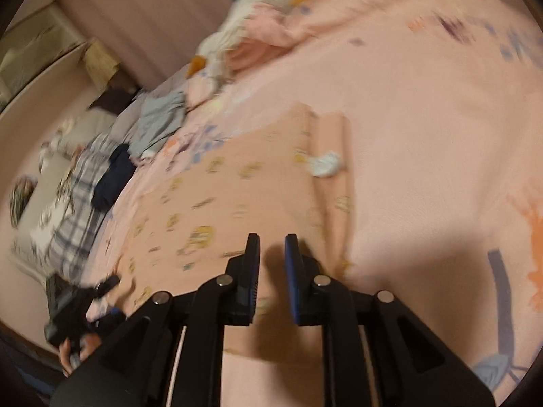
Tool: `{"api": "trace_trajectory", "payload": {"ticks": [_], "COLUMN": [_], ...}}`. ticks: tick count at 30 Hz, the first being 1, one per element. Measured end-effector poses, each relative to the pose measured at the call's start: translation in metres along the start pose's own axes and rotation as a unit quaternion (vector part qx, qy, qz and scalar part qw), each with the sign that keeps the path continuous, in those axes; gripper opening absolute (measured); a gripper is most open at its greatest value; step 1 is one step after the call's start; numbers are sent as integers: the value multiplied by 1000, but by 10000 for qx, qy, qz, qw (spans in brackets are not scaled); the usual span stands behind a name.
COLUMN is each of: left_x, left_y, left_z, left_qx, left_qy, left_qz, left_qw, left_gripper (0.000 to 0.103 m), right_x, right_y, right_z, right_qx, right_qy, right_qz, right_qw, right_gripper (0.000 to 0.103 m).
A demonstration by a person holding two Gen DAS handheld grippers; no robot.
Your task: Fold small clothes
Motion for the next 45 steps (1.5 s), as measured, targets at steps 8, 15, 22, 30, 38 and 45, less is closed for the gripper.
{"api": "trace_trajectory", "payload": {"ticks": [8, 15, 22, 30, 38, 45], "left_x": [-18, -21, -48, -83, -18, 2], "left_y": [-15, -26, -65, -112, -149, -115], "left_z": [-8, -16, -6, 44, 69, 54], "left_qx": [-561, -876, -1392, -2402, -3225, -2999], "left_qy": [-781, -738, -88, 542, 633, -16], "left_qz": [-896, -154, 899, 219, 648, -1005], "left_qw": [9913, 9933, 9861, 9690, 9422, 9487], "left_gripper": [19, 18, 17, 19, 77, 78], "right_x": [-49, -89, -76, -15, -7, -43], "right_y": [70, 27, 4, -60, -39, 28], "right_z": [18, 21, 24, 11, 4, -13], "right_qx": [835, -136, -497, -1328, -1176, -324], "right_qy": [1023, 1663, 1657, 625, 659, 1122], "right_qz": [-966, -1252, -1793, -1799, -2339, -2247], "right_qw": [9865, 9780, 9685, 9727, 9629, 9674], "right_gripper": [12, 0, 0, 8, 56, 61]}}
Point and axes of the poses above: each gripper's, at about its wrist camera, not at the fingertips, and x roughly against the way its jaws point, y to its left, z to its underside, the point moved 2 cm from there along -x, roughly the way its jaws point, and after that the axes turned 13 degrees about y, right-handed, at the moved point
